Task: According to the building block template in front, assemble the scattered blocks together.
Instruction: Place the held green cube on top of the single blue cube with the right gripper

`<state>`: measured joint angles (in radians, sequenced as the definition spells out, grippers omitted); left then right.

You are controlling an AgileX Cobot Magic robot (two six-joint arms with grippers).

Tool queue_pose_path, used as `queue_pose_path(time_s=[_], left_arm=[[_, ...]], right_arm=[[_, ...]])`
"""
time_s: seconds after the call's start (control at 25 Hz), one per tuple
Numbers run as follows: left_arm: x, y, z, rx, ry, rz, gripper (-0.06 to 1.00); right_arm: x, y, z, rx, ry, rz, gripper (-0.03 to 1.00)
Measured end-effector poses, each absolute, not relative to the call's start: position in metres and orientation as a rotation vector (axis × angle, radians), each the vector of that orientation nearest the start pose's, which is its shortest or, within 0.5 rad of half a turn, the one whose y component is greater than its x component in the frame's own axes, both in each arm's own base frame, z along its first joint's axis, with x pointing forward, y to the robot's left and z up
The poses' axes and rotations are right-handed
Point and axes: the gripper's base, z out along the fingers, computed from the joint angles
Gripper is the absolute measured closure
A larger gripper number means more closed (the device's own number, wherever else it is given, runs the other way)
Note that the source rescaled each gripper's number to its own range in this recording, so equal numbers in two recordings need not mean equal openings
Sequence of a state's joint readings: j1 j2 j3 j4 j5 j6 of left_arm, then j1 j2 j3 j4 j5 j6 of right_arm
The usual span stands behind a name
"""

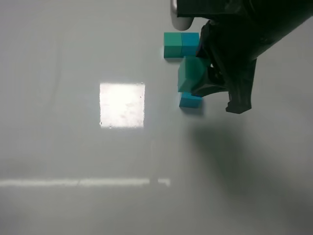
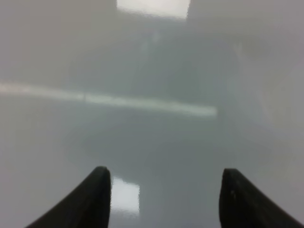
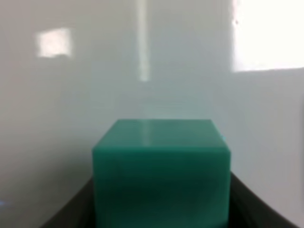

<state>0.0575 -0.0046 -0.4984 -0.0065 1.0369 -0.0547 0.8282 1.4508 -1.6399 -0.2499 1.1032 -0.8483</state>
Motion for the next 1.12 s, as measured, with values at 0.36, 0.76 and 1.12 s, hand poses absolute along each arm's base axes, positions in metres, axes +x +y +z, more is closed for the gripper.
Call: queue_pose_path(time_s=[0.36, 0.76, 1.12], left_arm=[[-0.004, -0.001, 0.279, -0.113, 2.014, -0.006, 0.68], [-0.004, -0.001, 0.279, -0.113, 2.014, -0.006, 0.68], [-0.004, -0.001, 0.279, -0.113, 2.014, -0.006, 0.68]], right_arm=[[0.255, 0.258, 0.428, -1.812, 1.59, -0.308, 0.96], [0.274, 0.272, 0.402, -1.848, 1.646, -0.351, 0.96], [0.289, 0.256, 0.401, -1.783, 1.731, -0.39, 0.96]])
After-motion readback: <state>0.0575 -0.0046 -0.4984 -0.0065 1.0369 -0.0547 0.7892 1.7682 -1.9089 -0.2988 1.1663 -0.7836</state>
